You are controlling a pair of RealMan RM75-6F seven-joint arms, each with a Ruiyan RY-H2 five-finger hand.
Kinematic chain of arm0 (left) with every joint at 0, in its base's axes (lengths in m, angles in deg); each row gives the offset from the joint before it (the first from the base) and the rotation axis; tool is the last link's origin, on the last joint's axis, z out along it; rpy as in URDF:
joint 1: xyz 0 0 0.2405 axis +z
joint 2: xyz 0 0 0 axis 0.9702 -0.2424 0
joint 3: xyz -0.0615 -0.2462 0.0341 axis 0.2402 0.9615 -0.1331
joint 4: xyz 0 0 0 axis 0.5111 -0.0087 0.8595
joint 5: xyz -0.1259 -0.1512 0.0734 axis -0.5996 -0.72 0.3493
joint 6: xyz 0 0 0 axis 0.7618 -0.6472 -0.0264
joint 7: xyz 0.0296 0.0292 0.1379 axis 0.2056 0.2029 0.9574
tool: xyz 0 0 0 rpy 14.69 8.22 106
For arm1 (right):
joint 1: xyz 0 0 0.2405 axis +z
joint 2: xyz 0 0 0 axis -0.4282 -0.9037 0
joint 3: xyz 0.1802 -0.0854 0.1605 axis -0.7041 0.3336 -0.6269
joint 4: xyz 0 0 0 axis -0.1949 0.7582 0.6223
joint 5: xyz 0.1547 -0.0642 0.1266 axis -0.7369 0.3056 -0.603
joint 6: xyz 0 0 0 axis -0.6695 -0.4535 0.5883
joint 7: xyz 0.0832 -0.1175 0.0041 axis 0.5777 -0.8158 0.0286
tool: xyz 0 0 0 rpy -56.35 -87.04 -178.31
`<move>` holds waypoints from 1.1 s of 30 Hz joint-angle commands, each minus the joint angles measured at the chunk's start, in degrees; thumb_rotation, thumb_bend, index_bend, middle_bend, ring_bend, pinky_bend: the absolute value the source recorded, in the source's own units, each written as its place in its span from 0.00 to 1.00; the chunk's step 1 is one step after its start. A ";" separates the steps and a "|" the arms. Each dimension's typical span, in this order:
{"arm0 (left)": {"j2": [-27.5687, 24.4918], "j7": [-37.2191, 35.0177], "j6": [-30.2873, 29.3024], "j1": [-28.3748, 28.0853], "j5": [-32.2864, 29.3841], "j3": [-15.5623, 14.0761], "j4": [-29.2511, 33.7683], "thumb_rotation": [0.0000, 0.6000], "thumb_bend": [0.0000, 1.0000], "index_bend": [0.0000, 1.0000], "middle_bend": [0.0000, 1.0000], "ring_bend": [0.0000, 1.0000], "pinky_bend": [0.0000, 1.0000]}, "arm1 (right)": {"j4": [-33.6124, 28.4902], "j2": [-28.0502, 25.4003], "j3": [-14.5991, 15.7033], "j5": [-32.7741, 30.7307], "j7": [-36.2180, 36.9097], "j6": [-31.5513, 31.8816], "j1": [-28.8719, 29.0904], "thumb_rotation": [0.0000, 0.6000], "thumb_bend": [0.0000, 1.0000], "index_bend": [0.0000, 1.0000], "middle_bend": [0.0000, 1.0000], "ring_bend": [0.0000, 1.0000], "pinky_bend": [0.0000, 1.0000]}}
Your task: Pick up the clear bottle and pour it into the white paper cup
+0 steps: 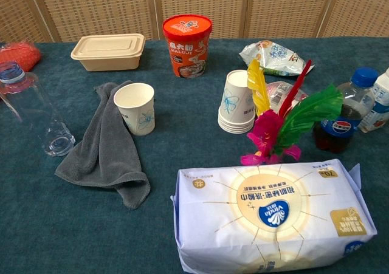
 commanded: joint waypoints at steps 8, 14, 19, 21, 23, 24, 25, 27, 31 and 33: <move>0.56 -1.18 -0.24 0.37 0.04 -0.12 -1.10 0.77 0.45 0.03 0.03 0.06 0.05 | -0.72 -0.18 -0.12 0.13 -0.54 -0.28 0.26 1.00 0.51 0.00 0.00 0.00 0.12; 0.32 -2.90 -0.07 0.34 0.56 -0.32 -0.97 0.77 0.45 0.03 0.03 0.06 0.05 | -1.15 -0.22 0.11 0.44 -0.50 0.50 -0.29 1.00 0.51 0.00 0.00 0.00 0.12; -0.63 -10.14 4.41 -1.00 -0.36 -1.15 0.16 0.77 0.45 0.02 0.03 0.06 0.05 | -1.46 -0.41 0.28 0.54 -0.45 0.71 -0.58 1.00 0.51 0.00 0.00 0.00 0.12; -1.28 -14.74 6.72 -1.96 -0.59 -1.34 0.45 0.77 0.45 0.02 0.03 0.06 0.06 | -1.73 -0.58 0.29 0.61 -0.45 0.85 -0.67 1.00 0.51 0.00 0.00 0.00 0.12; -1.54 -18.01 8.67 -2.83 -0.80 -1.48 -0.09 0.75 0.46 0.02 0.02 0.06 0.06 | -1.92 -0.67 0.27 0.72 -0.52 1.04 -0.75 1.00 0.51 0.00 0.00 0.00 0.12; -1.49 -19.58 9.90 -3.41 -0.91 -1.54 -0.71 0.73 0.45 0.02 0.02 0.06 0.06 | -2.03 -0.69 0.27 0.75 -0.51 1.17 -0.83 1.00 0.51 0.00 0.00 0.00 0.12; -1.29 -20.58 10.69 -3.85 -0.95 -1.53 -1.26 0.69 0.45 0.02 0.01 0.06 0.06 | -2.11 -0.71 0.28 0.76 -0.51 1.24 -0.89 1.00 0.51 0.00 0.00 0.00 0.12; -0.52 -23.22 12.40 -4.81 -0.90 -1.56 -2.36 0.64 0.45 0.01 0.01 0.05 0.06 | -2.27 -0.82 0.30 0.73 -0.45 1.32 -1.00 1.00 0.51 0.00 0.00 0.00 0.12; 0.81 -31.72 16.04 -6.83 -0.01 -2.07 -3.63 0.55 0.45 0.00 0.00 0.02 0.06 | -2.38 -0.93 0.37 0.79 -0.03 1.72 -1.34 1.00 0.51 0.00 0.00 0.00 0.12; 1.17 -36.04 17.68 -8.06 1.20 -2.48 -4.40 0.53 0.45 0.00 0.00 0.00 0.05 | -2.41 -1.00 0.42 0.98 0.20 2.02 -1.51 1.00 0.51 0.00 0.00 0.00 0.12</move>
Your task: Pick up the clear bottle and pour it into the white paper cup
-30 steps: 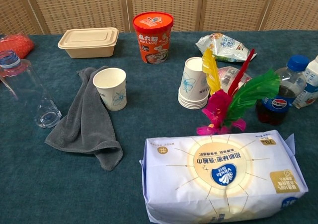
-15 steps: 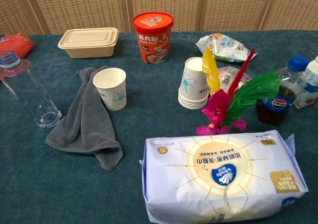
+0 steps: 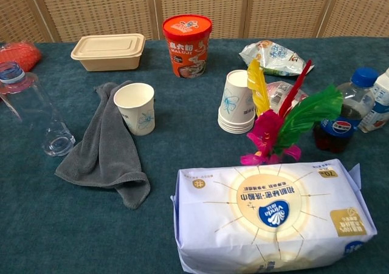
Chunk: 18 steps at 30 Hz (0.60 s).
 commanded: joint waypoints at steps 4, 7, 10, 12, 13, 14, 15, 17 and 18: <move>3.65 -10.95 4.06 -3.82 3.00 -0.79 -4.78 0.52 0.44 0.00 0.00 0.00 0.03 | -0.14 -0.21 0.12 0.55 0.92 0.78 -0.46 1.00 0.51 0.00 0.00 0.00 0.12; 6.28 -14.55 4.36 -4.70 3.64 -0.84 -7.57 0.51 0.43 0.00 0.00 0.00 0.00 | 0.05 -0.23 0.19 0.66 1.36 0.94 -0.63 1.00 0.51 0.00 0.00 0.00 0.12; 9.52 -19.82 3.26 -5.20 4.22 -0.48 -11.31 0.51 0.43 0.00 0.00 0.00 0.00 | -0.04 -0.35 0.23 0.66 1.58 0.93 -0.73 1.00 0.51 0.00 0.00 0.00 0.12; 11.30 -23.52 2.55 -5.60 4.91 -0.51 -13.60 0.51 0.43 0.00 0.00 0.00 0.00 | -0.20 -0.48 0.20 0.78 1.73 1.07 -0.79 1.00 0.51 0.00 0.00 0.00 0.12; 11.88 -25.05 2.33 -5.80 5.23 -0.60 -14.41 0.51 0.43 0.00 0.00 0.00 0.00 | -0.28 -0.54 0.19 0.86 1.80 1.16 -0.82 1.00 0.51 0.00 0.00 0.00 0.12; 12.36 -26.47 2.13 -5.99 5.56 -0.72 -15.16 0.50 0.43 0.00 0.00 0.00 0.00 | -0.36 -0.60 0.17 0.93 1.90 1.26 -0.86 1.00 0.51 0.00 0.00 0.00 0.12; 13.04 -27.95 1.78 -6.20 5.91 -0.82 -16.27 0.50 0.43 0.00 0.00 0.00 0.00 | -0.45 -0.67 0.15 1.01 2.04 1.41 -0.92 1.00 0.51 0.00 0.00 0.00 0.12; 14.02 -29.24 1.44 -6.49 6.34 -1.06 -18.11 0.49 0.43 0.00 0.00 0.00 0.00 | -0.53 -0.75 0.15 1.10 2.23 1.56 -1.01 1.00 0.51 0.00 0.00 0.00 0.12; 14.76 -29.69 1.27 -6.63 6.37 -1.11 -19.32 0.49 0.43 0.00 0.00 0.00 0.00 | -0.59 -0.81 0.16 1.09 2.30 1.55 -1.04 1.00 0.51 0.00 0.00 0.00 0.12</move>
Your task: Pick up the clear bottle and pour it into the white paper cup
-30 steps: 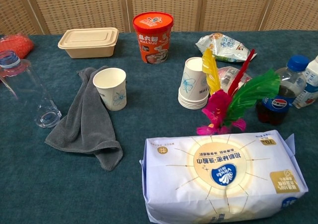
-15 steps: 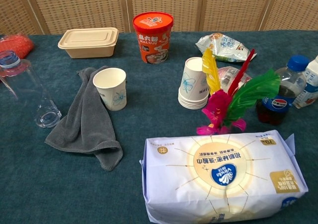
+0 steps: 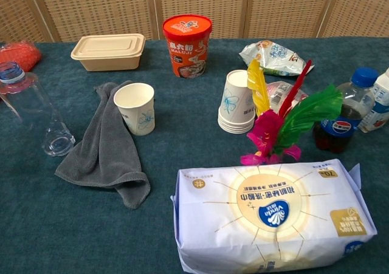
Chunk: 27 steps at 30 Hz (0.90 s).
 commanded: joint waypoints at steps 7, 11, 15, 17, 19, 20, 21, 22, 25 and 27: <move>6.18 -5.98 -0.51 -2.38 1.08 -0.58 -7.76 0.49 0.43 0.00 0.00 0.00 0.01 | -0.76 -0.37 0.00 -0.28 -0.11 -0.54 0.01 1.00 0.51 0.00 0.00 0.00 0.12; 7.36 -5.72 -0.60 -3.20 1.69 -1.00 -9.04 0.48 0.43 0.00 0.00 0.00 0.01 | -1.29 -0.71 -0.03 0.04 -0.16 -0.10 -0.17 1.00 0.51 0.00 0.00 0.00 0.12; 8.54 -5.29 -1.18 -3.52 1.57 -1.11 -10.10 0.49 0.43 0.00 0.00 0.00 0.01 | -1.60 -1.10 0.10 0.18 0.11 0.25 -0.51 1.00 0.51 0.00 0.00 0.00 0.12; 9.06 -5.36 -1.33 -3.65 1.43 -1.13 -10.66 0.48 0.43 0.00 0.00 0.00 0.01 | -1.70 -1.26 0.17 0.28 0.35 0.38 -0.65 1.00 0.51 0.00 0.00 0.00 0.12; 9.76 -5.20 -1.44 -3.81 1.20 -1.09 -11.44 0.46 0.43 0.00 0.00 0.00 0.01 | -1.81 -1.44 0.23 0.36 0.62 0.56 -0.81 1.00 0.51 0.00 0.00 0.00 0.12; 10.01 -5.26 -1.42 -3.89 1.08 -1.09 -11.72 0.46 0.43 0.00 0.00 0.00 0.01 | -1.83 -1.52 0.24 0.38 0.66 0.65 -0.88 1.00 0.51 0.00 0.00 0.00 0.12; 10.28 -5.40 -1.29 -4.03 0.96 -1.14 -12.09 0.46 0.43 0.00 0.00 0.00 0.02 | -1.86 -1.61 0.24 0.39 0.72 0.78 -0.98 1.00 0.51 0.00 0.00 0.00 0.12; 10.46 -5.57 -1.20 -4.14 0.87 -1.17 -12.32 0.46 0.43 0.00 0.00 0.00 0.02 | -1.91 -1.68 0.25 0.38 0.78 0.85 -1.06 1.00 0.51 0.00 0.00 0.00 0.12; 10.94 -6.59 -1.03 -4.47 0.62 -1.26 -13.04 0.46 0.43 0.00 0.00 0.00 0.03 | -2.27 -2.22 0.19 0.27 0.00 1.19 -1.33 1.00 0.51 0.00 0.00 0.00 0.12; 11.20 -7.14 -0.91 -4.79 0.69 -1.41 -13.62 0.46 0.43 0.00 0.00 0.00 0.04 | -2.71 -2.64 0.13 0.32 -0.01 1.53 -1.53 1.00 0.51 0.00 0.00 0.00 0.12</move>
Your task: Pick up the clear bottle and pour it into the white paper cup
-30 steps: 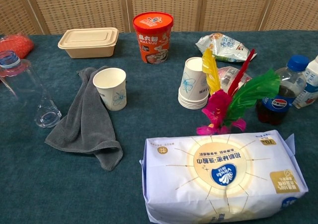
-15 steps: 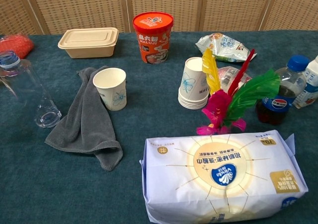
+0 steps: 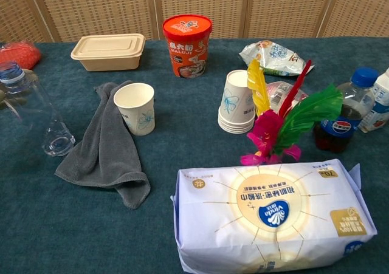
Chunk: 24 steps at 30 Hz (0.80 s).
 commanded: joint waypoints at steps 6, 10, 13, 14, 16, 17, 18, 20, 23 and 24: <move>0.95 -2.06 0.49 -1.29 0.83 -0.99 -1.96 0.47 0.43 0.00 0.00 0.00 0.08 | -1.33 -1.39 -0.10 0.05 -0.58 1.06 -0.80 1.00 0.51 0.00 0.00 0.00 0.12; 1.30 -2.71 0.78 -2.01 1.31 -1.52 -3.03 0.47 0.43 0.00 0.00 0.00 0.10 | -1.73 -1.72 -0.04 -0.05 -0.76 1.28 -1.13 1.00 0.51 0.00 0.00 0.00 0.12; 1.56 -2.86 0.66 -2.40 1.45 -1.67 -3.41 0.47 0.43 0.00 0.00 0.00 0.10 | -1.85 -1.84 0.02 -0.09 -0.56 1.29 -1.29 1.00 0.51 0.00 0.00 0.00 0.12; 1.64 -2.68 0.59 -2.49 1.50 -1.71 -3.53 0.48 0.43 0.00 0.00 0.00 0.10 | -1.85 -1.86 0.04 -0.10 -0.48 1.27 -1.32 1.00 0.51 0.00 0.00 0.00 0.12; 1.87 -2.09 0.44 -2.65 1.53 -1.77 -3.75 0.49 0.43 0.00 0.00 0.00 0.11 | -1.76 -1.87 0.10 -0.12 -0.39 1.24 -1.41 1.00 0.51 0.00 0.00 0.00 0.12; 1.93 -1.85 0.48 -2.73 1.51 -1.82 -3.78 0.50 0.43 0.00 0.00 0.00 0.12 | -1.73 -1.86 0.10 -0.15 -0.35 1.25 -1.45 1.00 0.51 0.00 0.00 0.00 0.12; 1.98 -1.55 0.53 -2.82 1.45 -1.88 -3.79 0.51 0.43 0.00 0.00 0.00 0.12 | -1.67 -1.83 0.11 -0.17 -0.23 1.25 -1.51 1.00 0.51 0.00 0.00 0.00 0.12; 1.94 -0.99 0.80 -3.02 1.45 -2.07 -3.79 0.51 0.43 0.00 0.00 0.00 0.12 | -1.51 -1.79 0.14 -0.20 0.01 1.26 -1.59 1.00 0.51 0.00 0.00 0.00 0.12; 1.96 0.73 0.91 -3.18 1.32 -2.18 -3.81 0.51 0.43 0.00 0.00 0.00 0.12 | -1.19 -1.71 0.17 -0.29 0.40 1.30 -1.74 1.00 0.51 0.00 0.00 0.00 0.12; 2.02 1.30 0.77 -3.15 1.15 -2.09 -3.72 0.52 0.43 0.00 0.00 0.00 0.13 | -1.03 -1.67 0.15 -0.34 0.60 1.33 -1.79 1.00 0.51 0.00 0.00 0.00 0.12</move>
